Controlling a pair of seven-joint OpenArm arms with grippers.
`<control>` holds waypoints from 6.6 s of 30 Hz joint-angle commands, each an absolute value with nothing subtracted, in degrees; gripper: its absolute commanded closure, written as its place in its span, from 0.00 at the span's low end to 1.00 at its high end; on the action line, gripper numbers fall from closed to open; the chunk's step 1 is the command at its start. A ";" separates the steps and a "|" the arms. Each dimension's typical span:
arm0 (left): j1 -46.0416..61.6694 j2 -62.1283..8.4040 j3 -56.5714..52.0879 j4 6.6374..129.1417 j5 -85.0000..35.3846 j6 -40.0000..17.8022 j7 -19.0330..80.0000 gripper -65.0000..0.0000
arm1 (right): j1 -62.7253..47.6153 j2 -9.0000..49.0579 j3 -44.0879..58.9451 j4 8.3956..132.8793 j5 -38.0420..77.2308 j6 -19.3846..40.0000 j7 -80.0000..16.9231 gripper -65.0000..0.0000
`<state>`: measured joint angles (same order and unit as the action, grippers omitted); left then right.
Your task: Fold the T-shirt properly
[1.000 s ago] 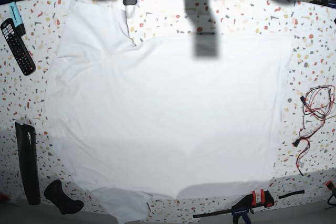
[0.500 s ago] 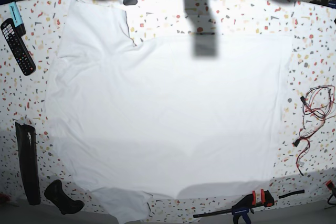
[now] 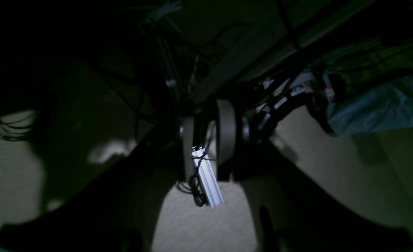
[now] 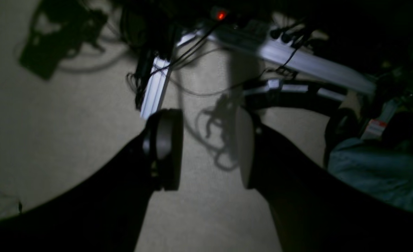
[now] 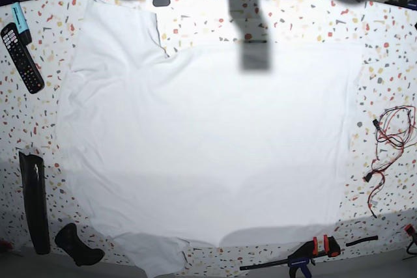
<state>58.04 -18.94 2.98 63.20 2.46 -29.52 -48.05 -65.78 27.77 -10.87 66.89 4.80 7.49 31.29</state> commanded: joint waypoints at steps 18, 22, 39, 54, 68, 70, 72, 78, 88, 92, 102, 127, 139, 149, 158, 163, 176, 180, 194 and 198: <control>68.45 -18.92 -7.33 75.26 1.02 -30.09 -51.07 0.83 | -69.12 28.08 -10.41 83.20 4.45 6.55 35.99 0.61; 69.08 -18.92 -10.17 78.74 1.02 -30.22 -51.07 0.83 | -69.06 28.05 -9.89 87.77 1.02 6.50 35.99 0.61; 69.34 -17.87 -11.33 87.20 0.01 -31.48 -51.11 0.83 | -68.42 28.05 -1.23 103.33 -2.79 6.48 35.83 0.61; 68.47 -13.87 -11.31 98.43 -1.50 -29.15 -51.07 0.83 | -59.92 28.05 -1.02 103.50 -2.85 5.85 35.99 0.61; 59.64 -4.80 -11.22 101.62 5.37 -14.72 -54.92 0.83 | -57.98 28.10 -1.04 103.50 -16.45 -16.23 33.67 0.61; 59.22 -4.89 -11.22 102.43 12.34 -11.03 -54.04 0.83 | -57.95 28.27 -1.02 103.50 -22.81 -17.89 31.79 0.61; 59.24 -6.11 -11.20 104.14 17.45 -9.58 -51.55 0.83 | -58.13 28.77 -1.02 103.50 -29.10 -20.23 29.89 0.61; 59.40 -12.27 -11.20 111.90 24.32 -8.43 -40.86 0.83 | -61.30 34.13 -1.04 103.50 -46.09 -26.76 14.33 0.61; 59.20 -17.50 -11.20 118.17 24.43 -8.14 -36.82 0.83 | -69.14 40.95 -1.08 103.48 -55.53 -40.00 -1.41 0.61; 59.18 -17.52 -11.20 118.17 24.45 -8.14 -33.82 0.83 | -69.34 40.97 -1.08 103.33 -55.81 -40.00 -1.48 0.61; 60.99 -21.65 -11.20 126.23 30.00 -8.19 -23.24 0.83 | -69.71 43.66 -1.08 103.44 -52.42 -40.00 -2.42 0.89; 60.99 -21.93 -11.20 135.00 22.44 -8.56 -11.35 0.83 | -70.19 42.72 -0.60 117.99 -49.54 -40.00 -19.90 0.89; 60.97 -21.96 -11.22 135.00 22.46 -8.60 -11.09 0.83 | -75.00 45.10 19.51 134.37 -39.86 -21.12 -24.43 0.89; 60.97 -24.12 -11.22 135.00 30.65 -26.37 -3.90 0.83 | -75.00 50.28 19.97 134.37 -20.97 37.04 -21.04 0.90; 60.62 -27.00 -11.20 135.00 33.23 -27.11 -9.23 0.72 | -75.00 50.17 19.97 134.37 -30.00 26.37 -20.69 0.72; 58.35 -29.30 -11.20 135.00 32.14 -27.11 -8.23 0.70 | -75.00 50.15 19.86 134.37 -29.65 24.45 -19.51 0.45; 42.46 -29.74 -11.20 124.01 16.86 -31.55 -4.60 0.75 | -75.00 50.09 19.86 134.37 -29.67 23.05 -19.51 0.45; 39.18 -31.38 -10.74 114.43 17.96 -31.53 -4.73 0.75 | -75.00 49.98 19.86 134.37 -29.71 23.03 -19.51 0.45; 35.99 -41.98 2.98 107.18 30.70 -25.36 -4.25 0.63 | -75.00 47.18 19.86 134.39 -29.85 17.50 -19.53 0.45; 35.44 -41.95 8.51 107.15 40.03 -18.31 0.75 0.63 | -75.00 45.98 19.86 134.39 -29.85 17.52 -19.53 0.45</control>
